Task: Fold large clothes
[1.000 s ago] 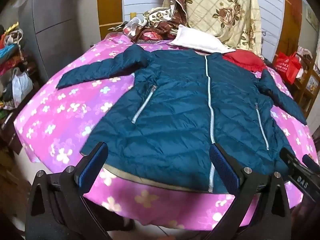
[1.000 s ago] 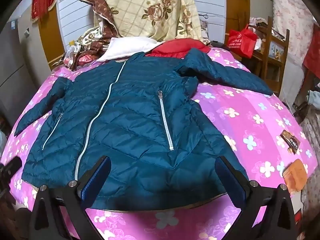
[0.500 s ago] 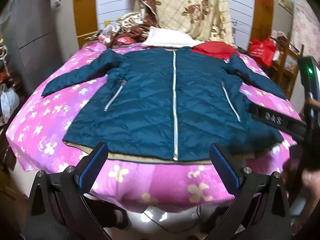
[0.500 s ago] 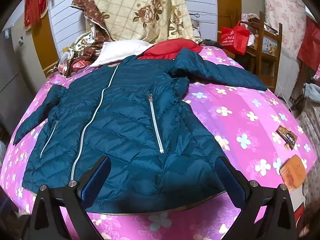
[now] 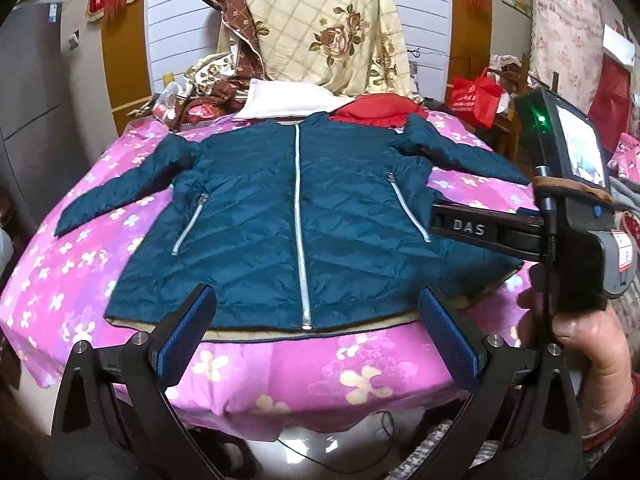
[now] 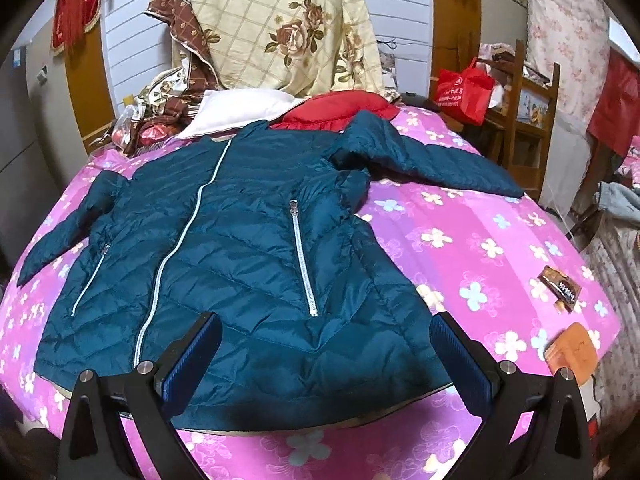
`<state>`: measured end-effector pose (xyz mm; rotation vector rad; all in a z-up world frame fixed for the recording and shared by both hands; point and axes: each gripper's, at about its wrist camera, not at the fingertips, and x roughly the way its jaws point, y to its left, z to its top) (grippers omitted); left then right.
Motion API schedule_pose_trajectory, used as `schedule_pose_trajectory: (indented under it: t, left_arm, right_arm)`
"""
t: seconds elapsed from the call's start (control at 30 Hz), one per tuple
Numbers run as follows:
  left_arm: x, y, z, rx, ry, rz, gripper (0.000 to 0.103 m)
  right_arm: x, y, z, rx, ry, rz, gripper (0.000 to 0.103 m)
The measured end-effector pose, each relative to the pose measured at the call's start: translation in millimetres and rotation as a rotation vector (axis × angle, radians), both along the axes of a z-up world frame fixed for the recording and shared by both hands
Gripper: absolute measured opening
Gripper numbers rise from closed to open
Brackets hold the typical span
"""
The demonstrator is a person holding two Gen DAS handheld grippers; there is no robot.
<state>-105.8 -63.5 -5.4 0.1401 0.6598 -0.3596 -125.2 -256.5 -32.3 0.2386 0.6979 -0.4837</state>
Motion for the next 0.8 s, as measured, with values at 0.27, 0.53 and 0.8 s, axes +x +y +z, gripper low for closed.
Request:
schedule_pose_trajectory:
  t: [0.27,0.53,0.8]
  left_arm:
    - [17.1,12.9,9.6,0.162,-0.134,0.113,0.102]
    - [39.2,43.9,14.1,0.202,-0.163,0.231,0.102]
    - [66.0,77.4,11.6,0.205,-0.095,0.348,0.102]
  right_arm:
    - [-3.0,0.7,0.7,0.0,-0.035,-0.002,0.103]
    - [-8.3,-4.4,-0.6,0.027,-0.09,-0.041,0.103]
    - [2.9,8.9,-7.4,0.037,-0.025,0.065,0.103]
